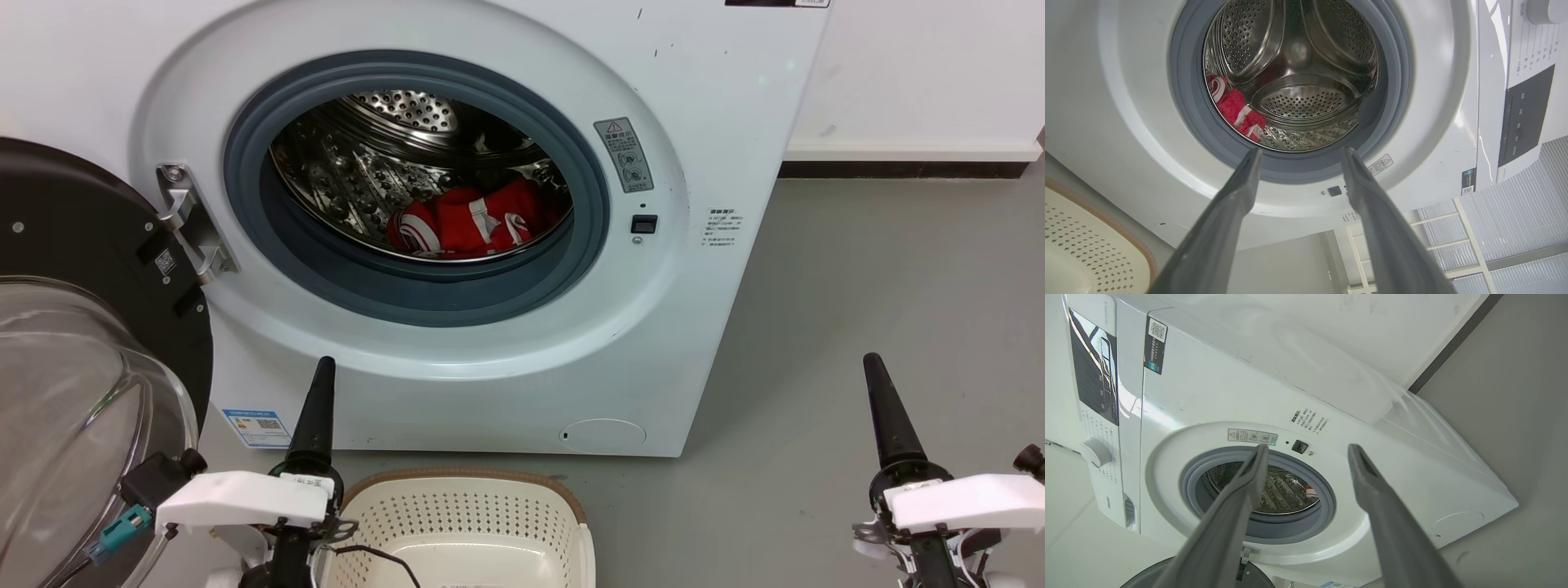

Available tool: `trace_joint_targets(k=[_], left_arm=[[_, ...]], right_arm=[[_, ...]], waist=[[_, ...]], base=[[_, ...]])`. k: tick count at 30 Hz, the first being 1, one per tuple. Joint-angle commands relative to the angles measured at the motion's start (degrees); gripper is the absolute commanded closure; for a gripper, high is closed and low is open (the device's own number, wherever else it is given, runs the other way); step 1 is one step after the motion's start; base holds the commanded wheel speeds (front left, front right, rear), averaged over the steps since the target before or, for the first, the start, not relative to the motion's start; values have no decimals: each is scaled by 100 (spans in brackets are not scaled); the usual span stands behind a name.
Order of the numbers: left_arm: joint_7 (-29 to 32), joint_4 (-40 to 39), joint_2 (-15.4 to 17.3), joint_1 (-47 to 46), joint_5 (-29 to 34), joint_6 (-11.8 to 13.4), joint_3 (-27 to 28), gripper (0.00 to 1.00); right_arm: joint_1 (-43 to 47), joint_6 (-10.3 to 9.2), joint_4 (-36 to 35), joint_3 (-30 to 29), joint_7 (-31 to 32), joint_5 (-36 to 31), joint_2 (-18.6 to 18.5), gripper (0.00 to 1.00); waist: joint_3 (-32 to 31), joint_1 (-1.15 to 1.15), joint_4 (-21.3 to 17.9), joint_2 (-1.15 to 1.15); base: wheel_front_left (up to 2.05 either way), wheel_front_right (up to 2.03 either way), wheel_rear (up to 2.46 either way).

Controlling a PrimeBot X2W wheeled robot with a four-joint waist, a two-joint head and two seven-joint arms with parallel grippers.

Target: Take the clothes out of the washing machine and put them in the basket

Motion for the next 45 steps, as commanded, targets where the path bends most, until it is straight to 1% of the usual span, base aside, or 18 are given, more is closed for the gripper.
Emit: trace_joint_targets(k=[1,9,10,11,21,33,45], left_arm=[[-58,-110,15,-176,187,-10,-37,0],[-222,-116,16,-221,971,-11,-124,0],[-262,-118,16,-223,1116,-5,-149,0],[-319,-114,16,-238,1387,6,-204,0],[-500,-44,17,-298,2301,99,-362,0],[-697,16,19,-347,3196,167,-536,0],[-868,99,19,-408,3969,225,-674,0]], right_arm=[[-29,1,-148,24,-62,-234,-11,0],[41,1,-285,113,-227,-1251,-11,0],[63,1,-292,117,-265,-1457,-11,0],[84,2,-301,124,-323,-1771,-11,0],[133,1,-290,175,-505,-2822,-10,0],[180,1,-313,202,-702,-3830,-10,0],[224,1,-274,217,-876,-4615,-10,0]], waist=[[-1,0,4,0],[-13,0,31,0],[-18,0,35,0],[-21,0,43,0],[-31,0,51,0],[-37,0,69,0],[-48,0,91,0]], base=[[0,0,0],[0,0,0],[0,0,0],[0,0,0],[0,0,0],[0,0,0],[0,0,0]])
